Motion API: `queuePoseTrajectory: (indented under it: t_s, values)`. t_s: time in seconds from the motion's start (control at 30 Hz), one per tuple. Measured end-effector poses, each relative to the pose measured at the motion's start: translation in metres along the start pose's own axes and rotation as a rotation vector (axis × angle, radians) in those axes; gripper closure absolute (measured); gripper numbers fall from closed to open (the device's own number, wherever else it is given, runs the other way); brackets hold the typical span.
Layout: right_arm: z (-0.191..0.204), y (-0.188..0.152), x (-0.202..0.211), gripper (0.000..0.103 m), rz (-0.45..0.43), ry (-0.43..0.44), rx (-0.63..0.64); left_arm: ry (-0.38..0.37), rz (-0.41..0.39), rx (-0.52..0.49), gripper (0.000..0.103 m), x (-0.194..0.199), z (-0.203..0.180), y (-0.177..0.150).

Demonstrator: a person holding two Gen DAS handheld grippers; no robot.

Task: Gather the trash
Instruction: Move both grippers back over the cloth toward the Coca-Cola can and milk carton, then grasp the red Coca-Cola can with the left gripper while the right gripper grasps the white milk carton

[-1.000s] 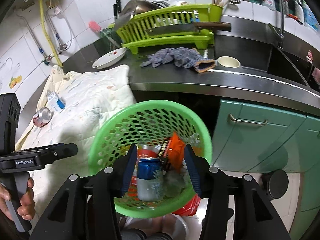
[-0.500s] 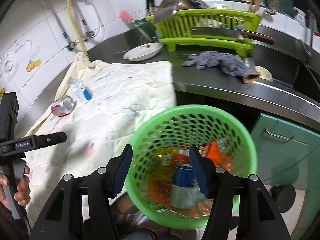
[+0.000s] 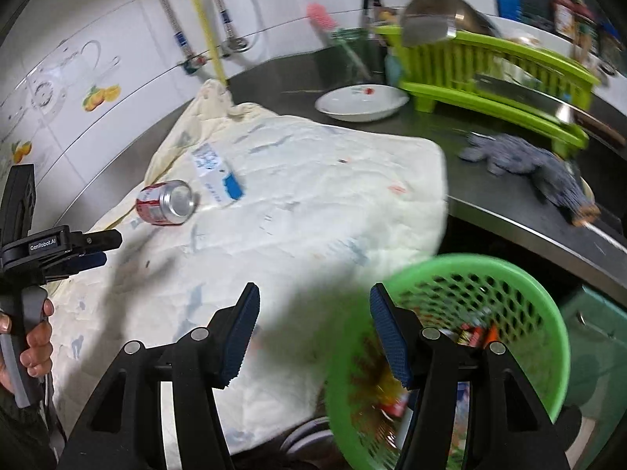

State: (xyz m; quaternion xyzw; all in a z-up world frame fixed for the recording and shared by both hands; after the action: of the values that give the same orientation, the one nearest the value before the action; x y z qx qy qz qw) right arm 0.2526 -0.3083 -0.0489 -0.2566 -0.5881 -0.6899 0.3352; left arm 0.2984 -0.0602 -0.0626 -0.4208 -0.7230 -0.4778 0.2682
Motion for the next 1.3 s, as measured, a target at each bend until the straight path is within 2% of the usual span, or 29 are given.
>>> queuePoseTrajectory:
  t_s: [0.6,0.9,1.2,1.27,1.3]
  values:
    - [0.12,0.087,-0.091,0.046,-0.003,0.146,0.235,0.05,-0.057,0.137,0.019,0.009,0.067,0.042]
    - [0.142,0.115,-0.139,0.046,0.006,0.16,0.302,0.056,-0.049,0.179,0.019,-0.007,0.078,0.063]
    - [0.158,0.123,-0.188,0.047,0.043,0.155,0.369,0.069,-0.047,0.232,0.017,-0.025,0.083,0.081]
    - [0.159,0.122,-0.196,0.057,0.05,0.15,0.374,0.067,-0.044,0.255,0.017,-0.029,0.084,0.082]
    - [0.159,0.122,-0.196,0.057,0.044,0.15,0.372,0.058,-0.04,0.27,0.017,-0.032,0.083,0.083]
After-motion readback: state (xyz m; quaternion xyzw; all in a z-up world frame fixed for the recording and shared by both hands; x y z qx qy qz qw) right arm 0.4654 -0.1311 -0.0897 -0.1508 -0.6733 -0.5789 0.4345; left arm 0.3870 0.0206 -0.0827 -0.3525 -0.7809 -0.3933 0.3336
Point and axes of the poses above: each gripper's, at about its wrist camera, not at the fingertips, and x roughly against the way its jaws point, z to its left, y to its top, the point moved 7 cm from there along -x, roughly the way its jaws point, and after that the axes turned 5 degrees about -y, right-handed, at the moved point
